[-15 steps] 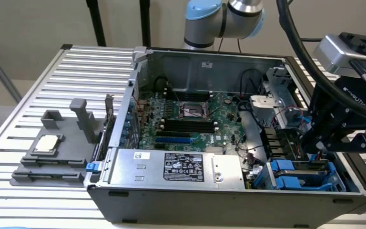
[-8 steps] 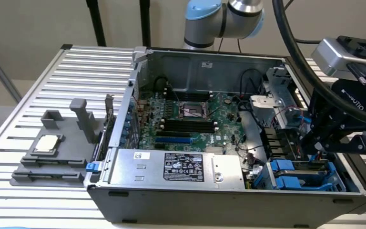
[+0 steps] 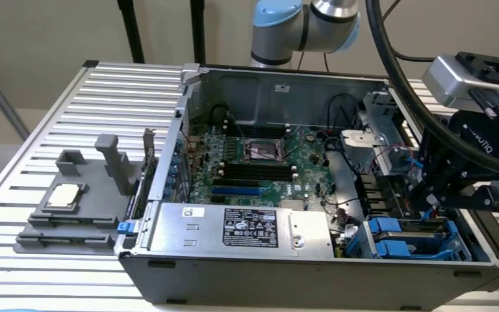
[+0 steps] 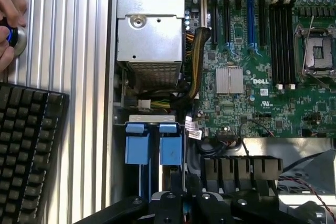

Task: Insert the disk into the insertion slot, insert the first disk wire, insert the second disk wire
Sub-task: 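Insert the second disk wire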

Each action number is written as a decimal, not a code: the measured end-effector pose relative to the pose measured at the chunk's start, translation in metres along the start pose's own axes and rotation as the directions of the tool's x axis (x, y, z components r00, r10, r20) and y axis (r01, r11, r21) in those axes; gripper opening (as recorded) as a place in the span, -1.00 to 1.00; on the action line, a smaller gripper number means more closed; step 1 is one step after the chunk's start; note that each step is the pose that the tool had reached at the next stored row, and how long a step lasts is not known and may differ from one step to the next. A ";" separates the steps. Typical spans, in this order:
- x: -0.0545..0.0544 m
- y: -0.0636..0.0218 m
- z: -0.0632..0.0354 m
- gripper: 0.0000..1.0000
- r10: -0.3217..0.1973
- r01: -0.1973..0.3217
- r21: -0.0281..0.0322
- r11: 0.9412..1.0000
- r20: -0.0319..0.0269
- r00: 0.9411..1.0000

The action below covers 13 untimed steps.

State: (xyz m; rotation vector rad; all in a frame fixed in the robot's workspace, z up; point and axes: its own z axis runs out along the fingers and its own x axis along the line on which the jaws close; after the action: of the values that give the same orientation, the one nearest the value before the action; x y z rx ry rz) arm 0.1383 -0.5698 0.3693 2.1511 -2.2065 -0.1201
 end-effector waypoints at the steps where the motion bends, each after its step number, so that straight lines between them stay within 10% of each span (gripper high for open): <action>1: 0.000 0.0005 0.0006 -0.67 0.000 0.000 0.000 1.000 0.000 1.000; 13: 0.001 -0.0008 0.0164 -0.67 0.000 0.000 0.000 1.000 0.000 1.000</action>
State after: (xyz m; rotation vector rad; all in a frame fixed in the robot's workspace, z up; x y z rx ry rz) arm 0.1375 -0.5702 0.3529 2.1516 -2.2063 -0.1202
